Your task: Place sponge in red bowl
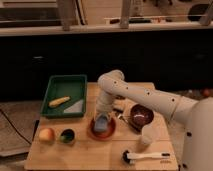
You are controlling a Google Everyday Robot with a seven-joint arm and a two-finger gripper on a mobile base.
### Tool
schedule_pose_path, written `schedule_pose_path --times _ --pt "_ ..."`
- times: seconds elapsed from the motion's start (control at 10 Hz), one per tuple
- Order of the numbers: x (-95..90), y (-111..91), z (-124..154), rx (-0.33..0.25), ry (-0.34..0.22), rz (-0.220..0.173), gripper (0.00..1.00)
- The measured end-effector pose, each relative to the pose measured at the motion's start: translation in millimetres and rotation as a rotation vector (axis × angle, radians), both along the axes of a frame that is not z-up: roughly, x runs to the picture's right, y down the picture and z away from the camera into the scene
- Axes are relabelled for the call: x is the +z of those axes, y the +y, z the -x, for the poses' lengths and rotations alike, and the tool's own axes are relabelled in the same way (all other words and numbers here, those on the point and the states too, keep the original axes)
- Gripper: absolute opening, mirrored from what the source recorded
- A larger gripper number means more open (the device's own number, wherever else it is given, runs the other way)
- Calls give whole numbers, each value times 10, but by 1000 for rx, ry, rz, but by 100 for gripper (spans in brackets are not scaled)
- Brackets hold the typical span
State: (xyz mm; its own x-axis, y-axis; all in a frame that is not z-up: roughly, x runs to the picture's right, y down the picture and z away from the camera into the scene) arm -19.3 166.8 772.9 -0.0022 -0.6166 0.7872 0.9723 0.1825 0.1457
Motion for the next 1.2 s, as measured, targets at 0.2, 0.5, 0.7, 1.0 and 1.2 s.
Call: schedule_pose_path --times 0.2,0.5,0.7,1.0,1.2 --pt "-5 -3 16 -3 -8 1 80" --pt "-18 -7 7 -8 -10 3 80" --pt "-23 -12 -1 -11 -9 4 80" --pt "-43 -50 -11 -13 -8 0 80" --pt "-77 -109 -42 -6 -6 -10 80"
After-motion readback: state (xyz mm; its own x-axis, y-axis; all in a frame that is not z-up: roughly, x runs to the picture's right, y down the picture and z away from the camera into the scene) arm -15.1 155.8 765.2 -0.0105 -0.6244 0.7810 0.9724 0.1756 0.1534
